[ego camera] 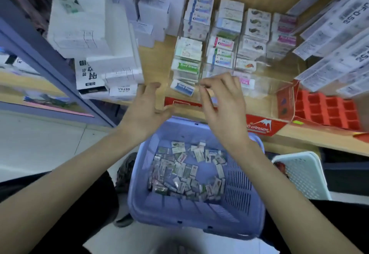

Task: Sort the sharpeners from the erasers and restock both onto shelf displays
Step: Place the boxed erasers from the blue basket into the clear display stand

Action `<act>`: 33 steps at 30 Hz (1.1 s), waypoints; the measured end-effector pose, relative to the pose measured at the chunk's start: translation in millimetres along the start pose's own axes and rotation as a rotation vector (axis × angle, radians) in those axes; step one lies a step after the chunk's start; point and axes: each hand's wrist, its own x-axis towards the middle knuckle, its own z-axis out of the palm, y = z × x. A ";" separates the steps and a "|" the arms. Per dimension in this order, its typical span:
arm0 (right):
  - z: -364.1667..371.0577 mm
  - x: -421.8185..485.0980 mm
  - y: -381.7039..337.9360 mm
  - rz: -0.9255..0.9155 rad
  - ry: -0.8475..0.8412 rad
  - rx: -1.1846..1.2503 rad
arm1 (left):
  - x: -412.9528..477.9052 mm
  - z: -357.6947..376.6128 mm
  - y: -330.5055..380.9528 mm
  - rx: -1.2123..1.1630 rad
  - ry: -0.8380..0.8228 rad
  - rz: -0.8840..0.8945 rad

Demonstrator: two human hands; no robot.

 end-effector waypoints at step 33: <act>187.5 -290.8 90.1 1.410 -0.934 0.271 | -73.4 108.6 -138.1 0.074 0.160 -0.137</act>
